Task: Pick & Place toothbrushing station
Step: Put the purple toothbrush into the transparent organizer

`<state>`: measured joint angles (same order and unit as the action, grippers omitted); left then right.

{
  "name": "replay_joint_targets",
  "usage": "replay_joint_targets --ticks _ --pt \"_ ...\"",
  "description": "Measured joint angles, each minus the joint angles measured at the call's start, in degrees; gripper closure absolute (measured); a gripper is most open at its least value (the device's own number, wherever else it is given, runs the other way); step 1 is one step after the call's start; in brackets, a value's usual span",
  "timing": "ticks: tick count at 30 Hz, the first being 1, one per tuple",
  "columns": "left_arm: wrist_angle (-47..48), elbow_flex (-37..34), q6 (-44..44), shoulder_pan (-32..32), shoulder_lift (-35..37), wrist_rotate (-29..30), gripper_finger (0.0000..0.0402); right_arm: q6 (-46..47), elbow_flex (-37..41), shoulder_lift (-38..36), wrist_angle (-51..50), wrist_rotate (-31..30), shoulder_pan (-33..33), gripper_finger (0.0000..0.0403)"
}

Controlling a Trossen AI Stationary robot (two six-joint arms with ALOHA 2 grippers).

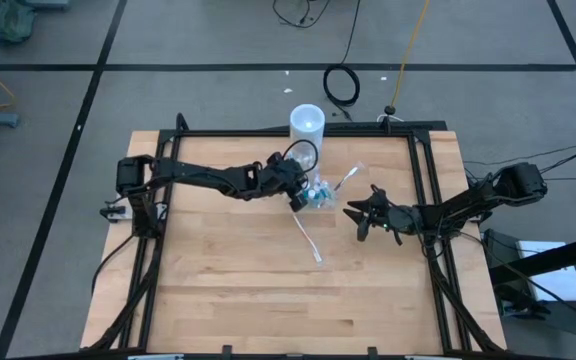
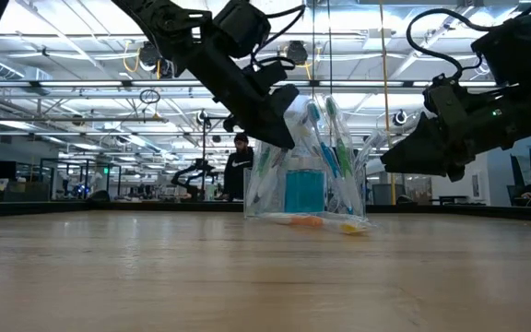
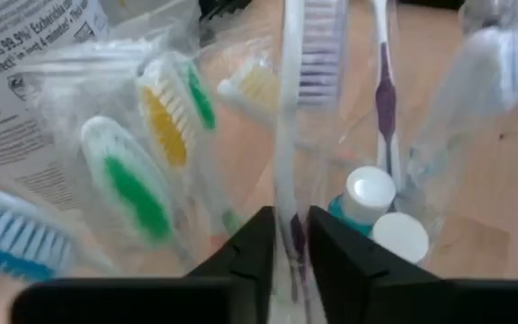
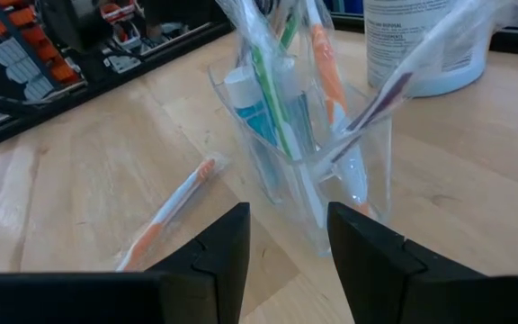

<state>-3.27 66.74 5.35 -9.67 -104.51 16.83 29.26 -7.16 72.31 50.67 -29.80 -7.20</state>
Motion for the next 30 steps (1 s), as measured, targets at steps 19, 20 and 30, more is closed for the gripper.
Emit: replay_joint_targets --ticks 19,20,30 --pt "-9.7 0.0 6.1 4.0 1.8 9.3 0.0391 0.1 0.0 0.0 -0.9 0.0 0.0 0.0261" --pt "-10.3 0.0 6.4 4.2 1.8 9.8 0.0387 0.1 0.0 0.0 -0.9 0.0 0.0 0.0261" --pt "-12.7 0.0 6.9 4.6 2.2 9.9 0.0393 3.6 0.0 0.0 -3.2 0.3 0.0 0.0261"
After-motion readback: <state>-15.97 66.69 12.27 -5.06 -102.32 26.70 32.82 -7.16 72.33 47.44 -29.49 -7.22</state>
